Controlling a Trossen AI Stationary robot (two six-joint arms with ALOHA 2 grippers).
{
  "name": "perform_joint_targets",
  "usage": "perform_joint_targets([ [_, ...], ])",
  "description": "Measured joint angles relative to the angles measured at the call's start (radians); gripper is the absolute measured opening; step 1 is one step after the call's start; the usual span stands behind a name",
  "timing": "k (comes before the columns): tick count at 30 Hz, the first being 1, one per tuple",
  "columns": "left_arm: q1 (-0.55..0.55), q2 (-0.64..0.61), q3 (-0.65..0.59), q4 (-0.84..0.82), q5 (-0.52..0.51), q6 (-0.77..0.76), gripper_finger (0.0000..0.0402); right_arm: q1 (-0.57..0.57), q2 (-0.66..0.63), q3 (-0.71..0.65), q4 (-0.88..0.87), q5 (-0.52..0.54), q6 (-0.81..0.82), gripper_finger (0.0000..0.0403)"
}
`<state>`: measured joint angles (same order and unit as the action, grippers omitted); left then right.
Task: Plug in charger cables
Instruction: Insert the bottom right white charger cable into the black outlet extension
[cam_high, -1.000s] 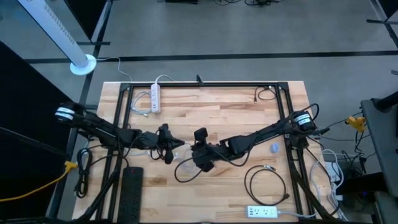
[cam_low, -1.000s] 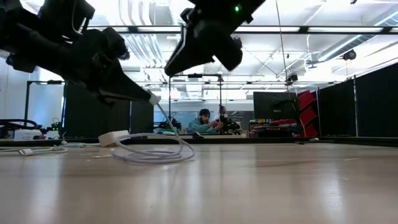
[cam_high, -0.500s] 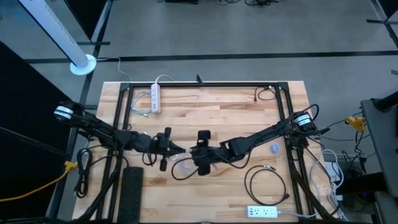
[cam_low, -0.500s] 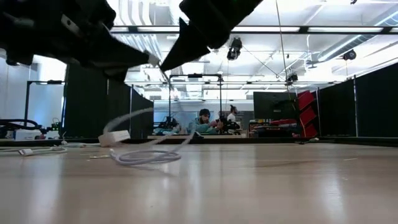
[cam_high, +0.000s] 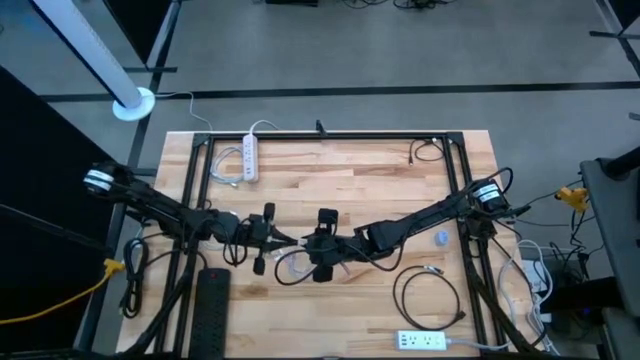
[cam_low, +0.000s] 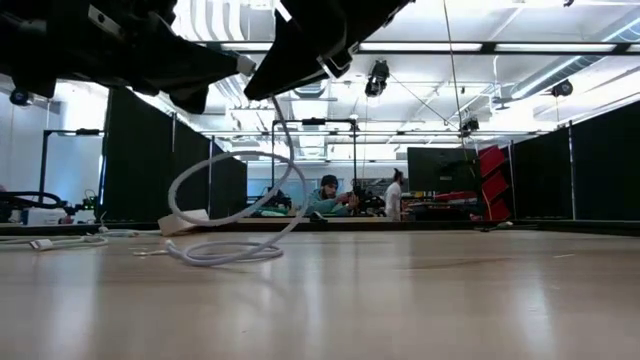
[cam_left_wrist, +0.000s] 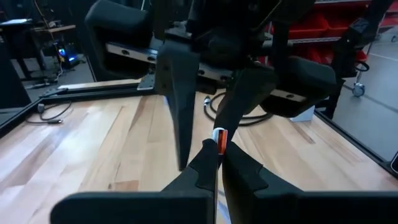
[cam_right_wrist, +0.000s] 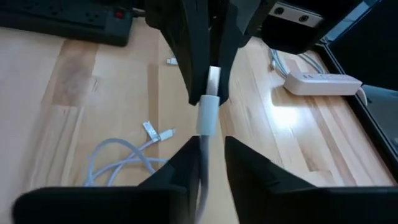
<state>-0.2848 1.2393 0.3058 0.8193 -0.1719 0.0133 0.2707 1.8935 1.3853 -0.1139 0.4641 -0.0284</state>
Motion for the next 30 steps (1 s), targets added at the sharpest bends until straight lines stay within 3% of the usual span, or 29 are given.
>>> perform_joint_targets([
  [4,0.000,0.000,0.000,-0.011,0.000,-0.028,0.0003,0.000,0.000,0.002,-0.004,-0.034,-0.012,0.0006],
  [14,0.000,0.000,0.000,-0.072,0.002,-0.107,0.0031,0.011,-0.045,0.003,-0.029,-0.046,-0.072,0.0003],
  [23,0.000,0.000,0.000,-0.120,0.001,-0.206,0.0031,0.018,-0.089,0.003,-0.041,-0.055,-0.148,0.0002],
  [30,0.000,0.000,0.000,-0.114,0.001,-0.380,0.0032,0.021,-0.085,0.003,-0.070,-0.200,-0.221,0.0002],
])
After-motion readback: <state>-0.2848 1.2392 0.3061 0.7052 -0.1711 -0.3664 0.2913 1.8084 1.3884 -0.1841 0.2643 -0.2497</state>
